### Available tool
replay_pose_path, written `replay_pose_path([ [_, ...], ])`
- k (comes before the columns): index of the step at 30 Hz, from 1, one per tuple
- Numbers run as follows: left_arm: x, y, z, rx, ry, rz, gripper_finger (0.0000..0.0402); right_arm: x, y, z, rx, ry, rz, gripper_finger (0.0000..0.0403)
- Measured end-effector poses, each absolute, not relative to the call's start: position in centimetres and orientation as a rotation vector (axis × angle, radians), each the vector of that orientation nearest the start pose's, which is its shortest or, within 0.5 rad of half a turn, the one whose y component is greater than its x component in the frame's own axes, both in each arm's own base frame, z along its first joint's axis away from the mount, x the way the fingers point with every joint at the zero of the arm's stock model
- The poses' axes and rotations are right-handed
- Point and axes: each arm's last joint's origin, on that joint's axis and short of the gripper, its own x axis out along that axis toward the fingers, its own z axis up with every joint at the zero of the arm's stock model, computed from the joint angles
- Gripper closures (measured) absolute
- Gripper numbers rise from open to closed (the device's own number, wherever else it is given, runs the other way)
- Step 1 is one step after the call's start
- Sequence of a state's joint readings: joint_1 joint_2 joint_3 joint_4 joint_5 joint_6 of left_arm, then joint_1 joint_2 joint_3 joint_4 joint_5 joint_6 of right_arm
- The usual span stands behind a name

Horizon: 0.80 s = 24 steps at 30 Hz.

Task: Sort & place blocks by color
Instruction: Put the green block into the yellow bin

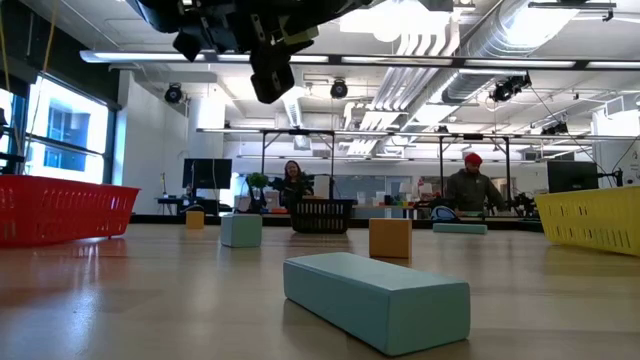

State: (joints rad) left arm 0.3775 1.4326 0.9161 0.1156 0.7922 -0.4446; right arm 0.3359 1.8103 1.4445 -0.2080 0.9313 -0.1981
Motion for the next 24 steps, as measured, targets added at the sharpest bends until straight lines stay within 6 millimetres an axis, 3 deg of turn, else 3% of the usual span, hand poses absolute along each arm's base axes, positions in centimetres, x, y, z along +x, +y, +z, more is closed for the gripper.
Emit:
replay_pose_path([
  [10,28.9,10.1,25.6,-0.632,0.459,-0.262,0.0171,37.9,10.8,26.9,-0.420,0.609,-0.608,0.0301],
  [18,28.2,10.9,24.7,-0.534,0.523,-0.195,0.0168,36.1,11.0,25.6,-0.245,0.700,-0.665,0.0301],
  [24,27.5,11.2,23.5,-0.405,0.646,-0.026,0.0175,34.2,11.0,24.4,-0.032,0.840,-0.714,0.0301],
])
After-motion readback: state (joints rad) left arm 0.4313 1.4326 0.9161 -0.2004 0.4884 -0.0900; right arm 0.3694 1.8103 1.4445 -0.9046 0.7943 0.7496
